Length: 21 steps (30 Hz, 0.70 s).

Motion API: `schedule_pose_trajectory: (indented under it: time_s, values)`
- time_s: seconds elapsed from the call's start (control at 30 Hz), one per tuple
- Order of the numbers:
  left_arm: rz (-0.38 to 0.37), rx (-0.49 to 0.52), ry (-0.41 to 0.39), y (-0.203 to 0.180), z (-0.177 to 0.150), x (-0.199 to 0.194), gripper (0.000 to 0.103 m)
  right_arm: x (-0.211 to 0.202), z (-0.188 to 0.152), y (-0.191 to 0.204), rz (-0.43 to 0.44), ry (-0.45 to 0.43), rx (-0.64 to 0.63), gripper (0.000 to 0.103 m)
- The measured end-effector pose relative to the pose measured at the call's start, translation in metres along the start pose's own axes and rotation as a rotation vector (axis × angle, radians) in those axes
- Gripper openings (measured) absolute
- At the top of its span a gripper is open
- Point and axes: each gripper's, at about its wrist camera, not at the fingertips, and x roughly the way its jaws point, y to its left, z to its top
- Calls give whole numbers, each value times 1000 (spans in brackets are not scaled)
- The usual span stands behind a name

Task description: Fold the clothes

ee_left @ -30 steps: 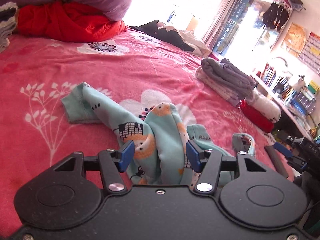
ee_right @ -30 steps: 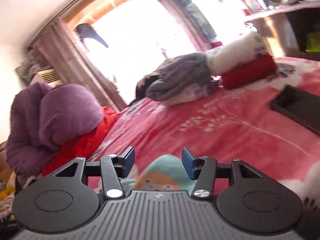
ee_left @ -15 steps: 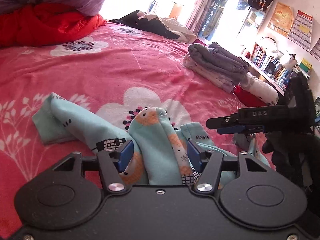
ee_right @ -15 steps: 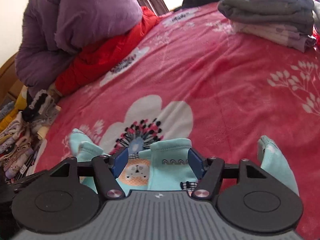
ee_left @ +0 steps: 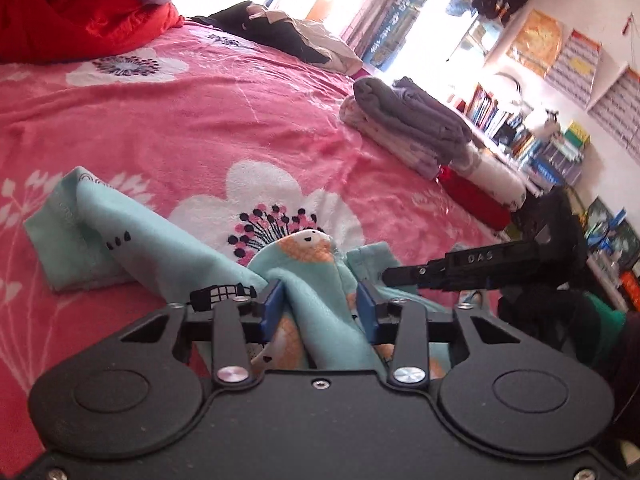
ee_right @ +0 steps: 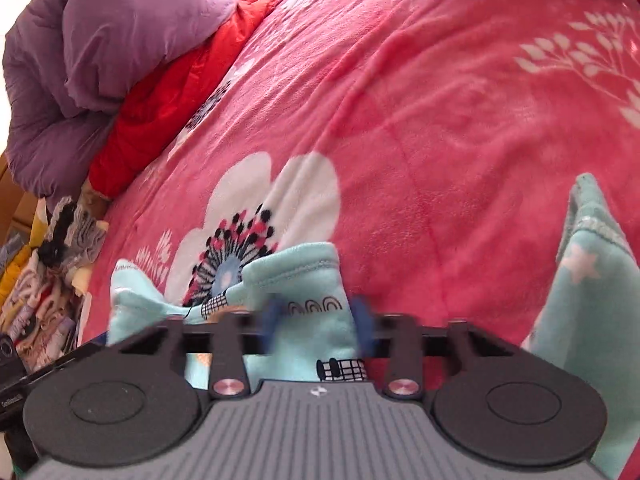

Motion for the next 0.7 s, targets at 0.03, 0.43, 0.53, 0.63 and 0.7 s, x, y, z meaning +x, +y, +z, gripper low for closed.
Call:
schedule_pose_trajectory:
  time_s: [0.03,0.43,0.53,0.63,0.7]
  values:
    - [0,5,9,1,-1,3,22,-2,-1,3,2,-5,-15,14]
    - [20,64,-223,-7,46,-27,8,-69,47,54,51,-203,-176,10]
    - [41,85,-262,-6,76,-22,8,-83,72,69,35,-269,-228,10]
    - [67,104,-294,-1,103,-14,8,-87,93,80,5,-329,-278,10]
    - [90,126,-302,5,118,-5,8,-83,108,84,-5,-360,-296,10]
